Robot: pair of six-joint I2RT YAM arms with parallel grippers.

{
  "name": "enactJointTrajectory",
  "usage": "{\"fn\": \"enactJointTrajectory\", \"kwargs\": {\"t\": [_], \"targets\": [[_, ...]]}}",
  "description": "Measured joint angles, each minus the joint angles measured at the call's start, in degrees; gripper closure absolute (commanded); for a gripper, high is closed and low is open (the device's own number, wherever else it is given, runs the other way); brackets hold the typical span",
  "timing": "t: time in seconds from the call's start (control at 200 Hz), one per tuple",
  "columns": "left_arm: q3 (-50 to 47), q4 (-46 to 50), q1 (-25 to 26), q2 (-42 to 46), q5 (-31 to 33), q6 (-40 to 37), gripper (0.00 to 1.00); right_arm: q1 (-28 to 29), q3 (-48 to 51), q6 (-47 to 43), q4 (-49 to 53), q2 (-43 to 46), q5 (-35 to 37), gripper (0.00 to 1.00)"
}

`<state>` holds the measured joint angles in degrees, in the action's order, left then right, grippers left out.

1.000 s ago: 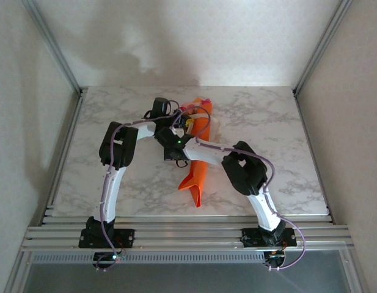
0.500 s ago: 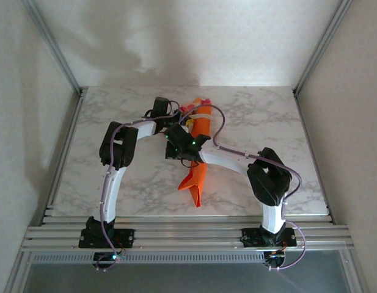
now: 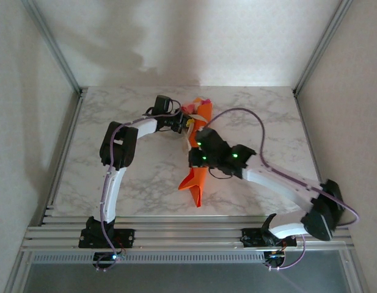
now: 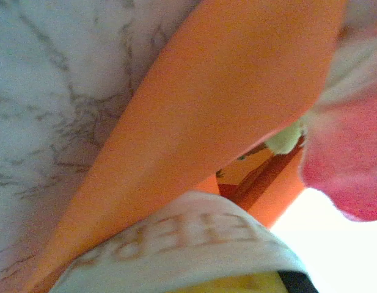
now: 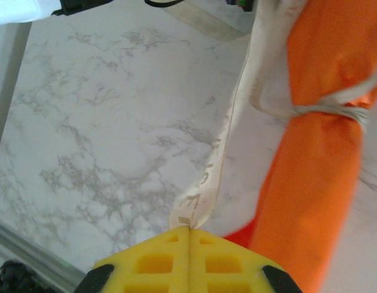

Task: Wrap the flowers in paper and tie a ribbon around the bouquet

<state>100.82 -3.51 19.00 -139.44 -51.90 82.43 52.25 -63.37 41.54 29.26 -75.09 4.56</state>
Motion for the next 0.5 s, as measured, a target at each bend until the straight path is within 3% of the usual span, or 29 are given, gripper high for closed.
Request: {"fn": "enactJointTrajectory", "kwargs": {"t": [0.27,0.501], "targets": [[-1.8,5.8,1.5,5.7,2.5,-3.5,1.0,-7.4,7.5,0.0,9.0,12.1,1.8,1.0],[-3.8,9.7,2.0,10.6,4.4,-6.0,1.0,-8.4,10.7,0.7,14.3,17.6,2.2,1.0]]}}
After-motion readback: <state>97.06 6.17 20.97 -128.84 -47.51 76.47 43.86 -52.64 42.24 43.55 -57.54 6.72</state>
